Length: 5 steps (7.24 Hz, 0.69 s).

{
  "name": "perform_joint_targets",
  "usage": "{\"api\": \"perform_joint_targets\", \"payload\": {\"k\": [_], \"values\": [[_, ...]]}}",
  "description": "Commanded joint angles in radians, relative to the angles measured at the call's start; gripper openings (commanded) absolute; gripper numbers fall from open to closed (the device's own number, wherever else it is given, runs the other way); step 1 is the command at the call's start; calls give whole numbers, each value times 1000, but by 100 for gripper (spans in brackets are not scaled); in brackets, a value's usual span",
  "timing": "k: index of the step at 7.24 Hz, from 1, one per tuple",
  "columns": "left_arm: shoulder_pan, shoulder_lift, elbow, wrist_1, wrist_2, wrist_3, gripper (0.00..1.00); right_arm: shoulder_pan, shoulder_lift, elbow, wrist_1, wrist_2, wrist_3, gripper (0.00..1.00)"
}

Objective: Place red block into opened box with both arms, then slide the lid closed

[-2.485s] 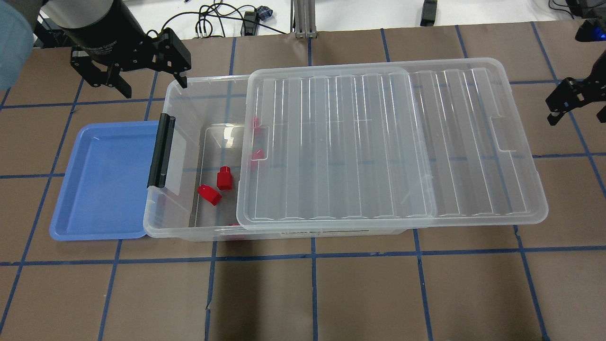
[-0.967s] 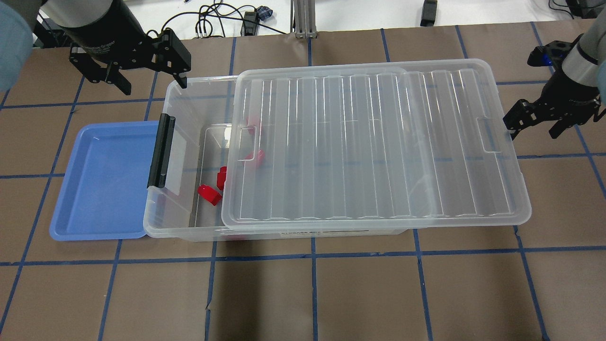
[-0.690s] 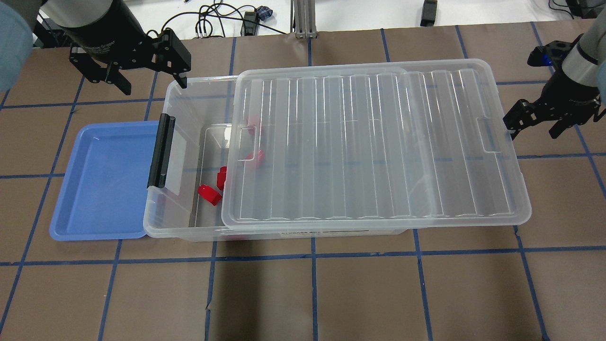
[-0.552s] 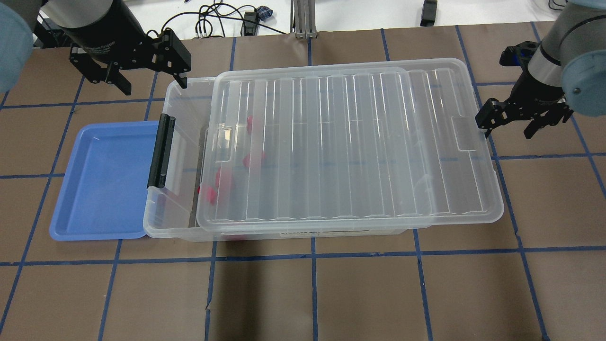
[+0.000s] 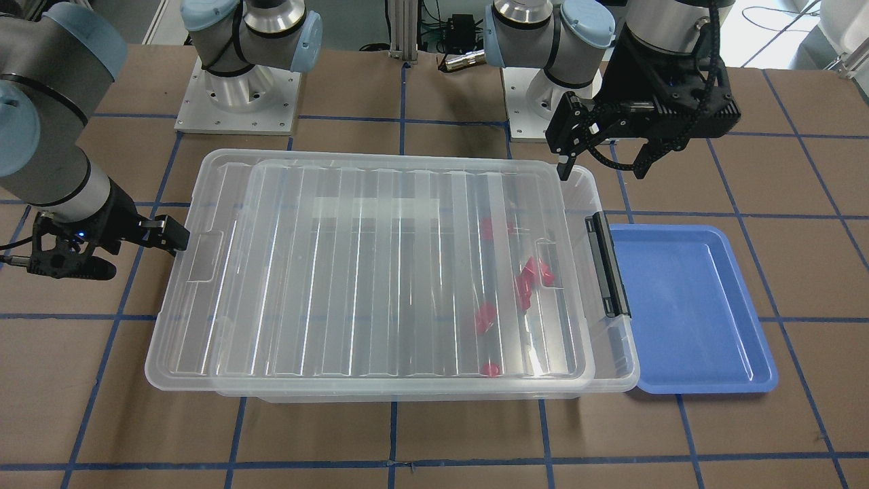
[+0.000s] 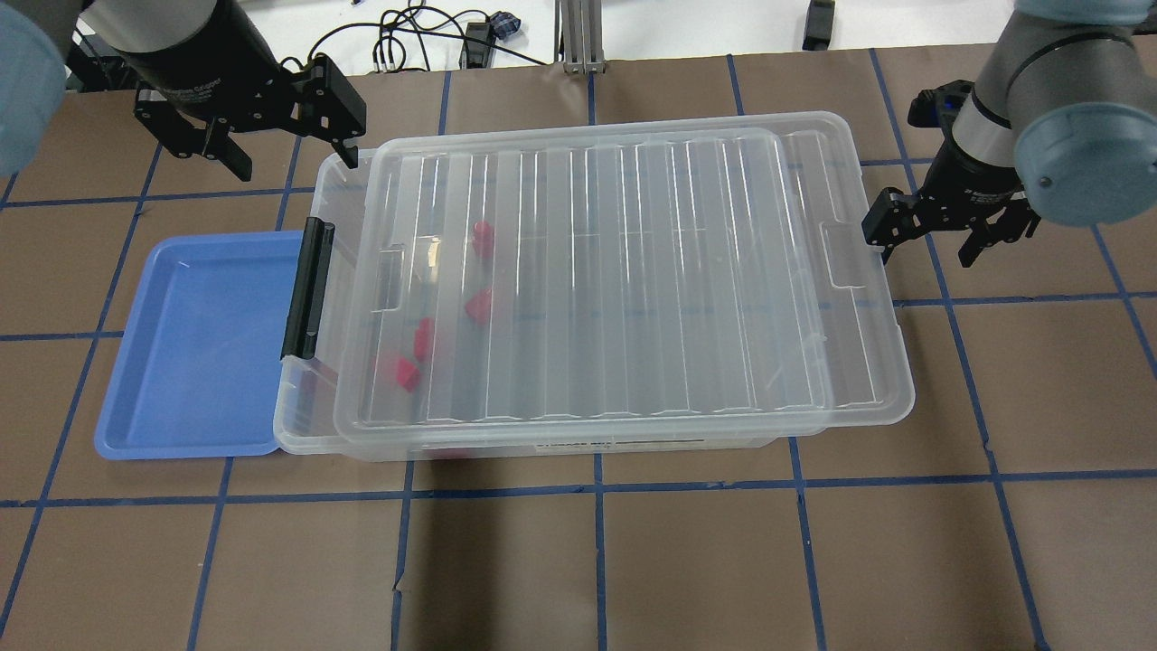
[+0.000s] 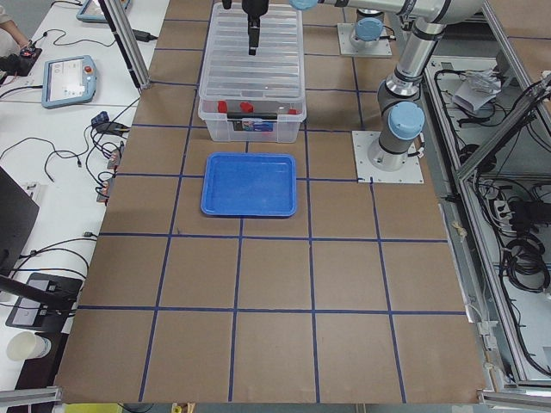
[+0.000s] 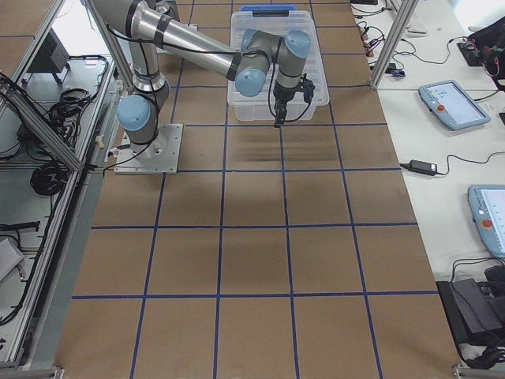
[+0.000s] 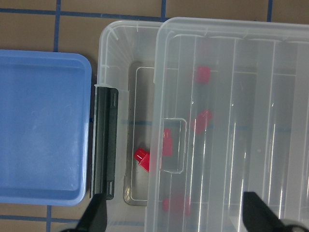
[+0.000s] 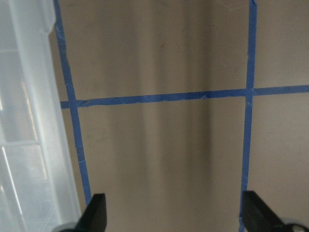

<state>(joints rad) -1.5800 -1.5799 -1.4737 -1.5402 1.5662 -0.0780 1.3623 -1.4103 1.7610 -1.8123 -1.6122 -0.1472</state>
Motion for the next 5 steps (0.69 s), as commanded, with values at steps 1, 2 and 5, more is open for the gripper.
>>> {"api": "perform_joint_targets", "payload": {"k": [1, 2, 5], "values": [[0, -14, 13, 0, 31, 0, 100, 21, 1, 0, -1, 1, 26, 100], [0, -11, 13, -1, 26, -3, 100, 21, 1, 0, 1, 9, 26, 100], [0, -8, 1, -3, 23, -5, 100, 21, 1, 0, 1, 34, 34, 100]]}}
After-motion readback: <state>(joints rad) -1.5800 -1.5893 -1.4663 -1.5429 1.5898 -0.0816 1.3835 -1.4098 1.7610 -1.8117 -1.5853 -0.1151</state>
